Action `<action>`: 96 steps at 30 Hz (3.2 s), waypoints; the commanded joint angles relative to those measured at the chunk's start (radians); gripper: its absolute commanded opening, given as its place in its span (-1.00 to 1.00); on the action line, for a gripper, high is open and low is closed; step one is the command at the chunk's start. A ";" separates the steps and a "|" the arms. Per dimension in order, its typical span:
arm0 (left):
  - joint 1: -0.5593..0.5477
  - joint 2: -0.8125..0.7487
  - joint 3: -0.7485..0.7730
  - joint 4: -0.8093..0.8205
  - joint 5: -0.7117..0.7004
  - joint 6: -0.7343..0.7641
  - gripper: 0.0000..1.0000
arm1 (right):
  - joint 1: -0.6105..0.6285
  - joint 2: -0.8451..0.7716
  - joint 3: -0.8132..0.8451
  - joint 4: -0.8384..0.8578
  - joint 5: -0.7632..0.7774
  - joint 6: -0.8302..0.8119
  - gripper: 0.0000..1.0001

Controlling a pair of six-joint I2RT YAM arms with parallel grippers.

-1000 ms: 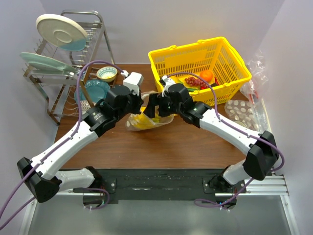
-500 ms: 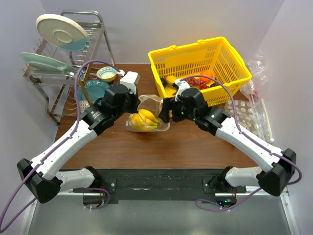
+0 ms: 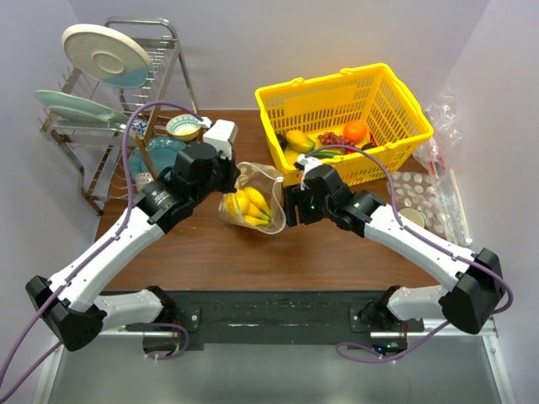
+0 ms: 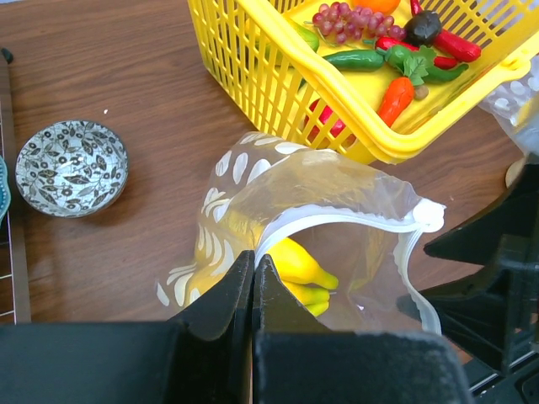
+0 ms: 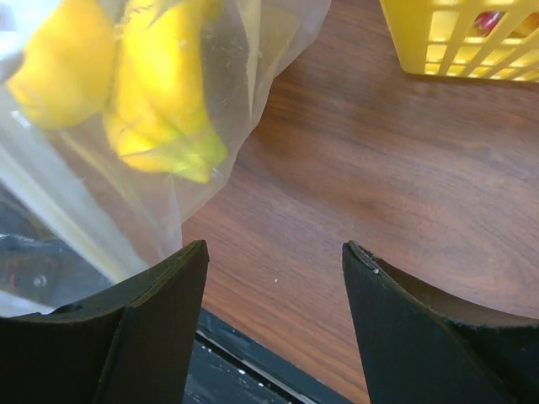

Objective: Place the food in the zip-top bag and seal the zipper
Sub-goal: Pick up the fake fruit from the bin, then place the fake fruit in the zipper food storage bag.

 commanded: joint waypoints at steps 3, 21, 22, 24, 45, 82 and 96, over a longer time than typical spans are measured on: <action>0.004 -0.045 0.021 0.023 -0.021 0.025 -1.00 | -0.004 -0.095 0.129 -0.024 0.109 -0.099 0.40; 0.004 -0.059 -0.052 0.068 0.063 0.036 -1.00 | -0.260 0.650 1.246 -0.516 0.178 -0.239 0.55; 0.004 -0.058 -0.051 0.066 0.065 0.036 -1.00 | -0.284 0.671 1.267 -0.521 0.172 -0.240 0.71; 0.003 -0.053 -0.046 0.060 0.071 0.036 -1.00 | -0.300 0.736 1.283 -0.542 0.163 -0.251 0.83; 0.004 -0.022 -0.037 0.036 0.089 0.053 -1.00 | -0.350 0.961 1.010 -0.490 0.029 -0.300 0.89; 0.004 0.010 -0.026 0.069 0.094 0.071 -1.00 | -0.302 0.032 0.426 0.037 -0.529 -0.216 0.17; 0.003 0.017 -0.015 0.073 0.121 0.062 -1.00 | 0.027 0.006 0.154 0.243 -0.442 -0.124 0.11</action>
